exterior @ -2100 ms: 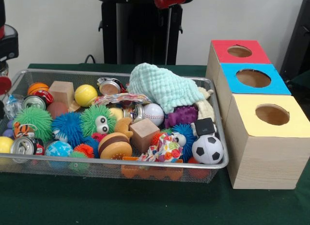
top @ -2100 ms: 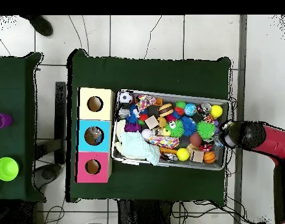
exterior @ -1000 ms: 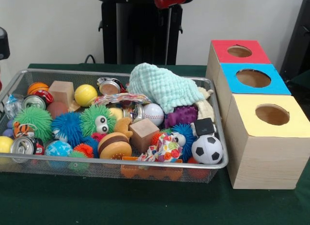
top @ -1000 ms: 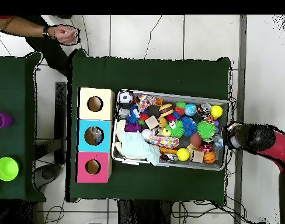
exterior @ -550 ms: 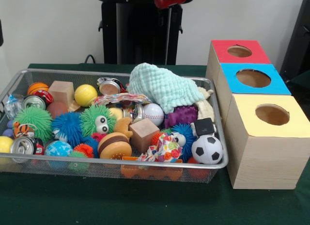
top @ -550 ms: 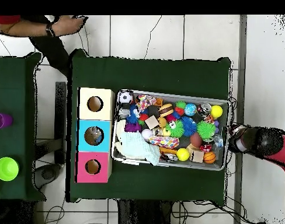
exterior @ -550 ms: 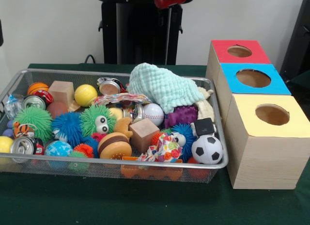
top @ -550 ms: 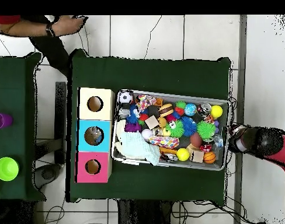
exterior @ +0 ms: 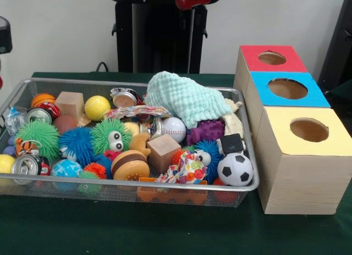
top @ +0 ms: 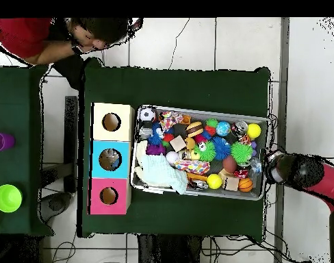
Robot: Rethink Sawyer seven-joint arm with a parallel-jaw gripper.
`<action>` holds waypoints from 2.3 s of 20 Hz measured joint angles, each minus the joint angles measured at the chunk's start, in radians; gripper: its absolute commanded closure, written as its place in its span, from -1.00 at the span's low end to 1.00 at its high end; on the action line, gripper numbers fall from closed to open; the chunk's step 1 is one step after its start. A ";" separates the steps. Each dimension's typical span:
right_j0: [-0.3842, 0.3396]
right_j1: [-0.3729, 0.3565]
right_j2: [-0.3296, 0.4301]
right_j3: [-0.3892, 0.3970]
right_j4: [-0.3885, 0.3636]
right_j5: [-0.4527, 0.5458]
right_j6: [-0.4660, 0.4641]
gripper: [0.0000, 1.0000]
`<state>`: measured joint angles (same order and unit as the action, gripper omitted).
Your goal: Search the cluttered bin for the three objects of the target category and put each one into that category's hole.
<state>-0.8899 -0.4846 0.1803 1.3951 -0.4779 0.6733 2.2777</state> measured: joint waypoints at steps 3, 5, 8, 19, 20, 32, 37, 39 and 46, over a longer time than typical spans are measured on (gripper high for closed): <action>0.031 0.002 -0.026 0.016 0.000 -0.044 0.000 -1.00; 0.066 0.005 -0.058 0.025 0.000 -0.079 0.000 -1.00; 0.095 0.007 -0.094 0.029 0.003 -0.111 0.000 -1.00; 0.072 0.040 -0.118 0.034 0.095 -0.146 0.000 -1.00; 0.069 0.045 -0.118 0.034 0.096 -0.147 0.000 -1.00; 0.031 0.065 -0.100 0.047 0.133 -0.162 0.000 -1.00; 0.042 0.065 -0.112 0.046 0.134 -0.165 0.000 -1.00; 0.047 0.065 -0.118 0.046 0.136 -0.168 0.000 -1.00; 0.078 0.067 -0.156 0.047 0.154 -0.185 0.000 -1.00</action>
<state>-0.8120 -0.4174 0.0247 1.4418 -0.3239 0.4884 2.2777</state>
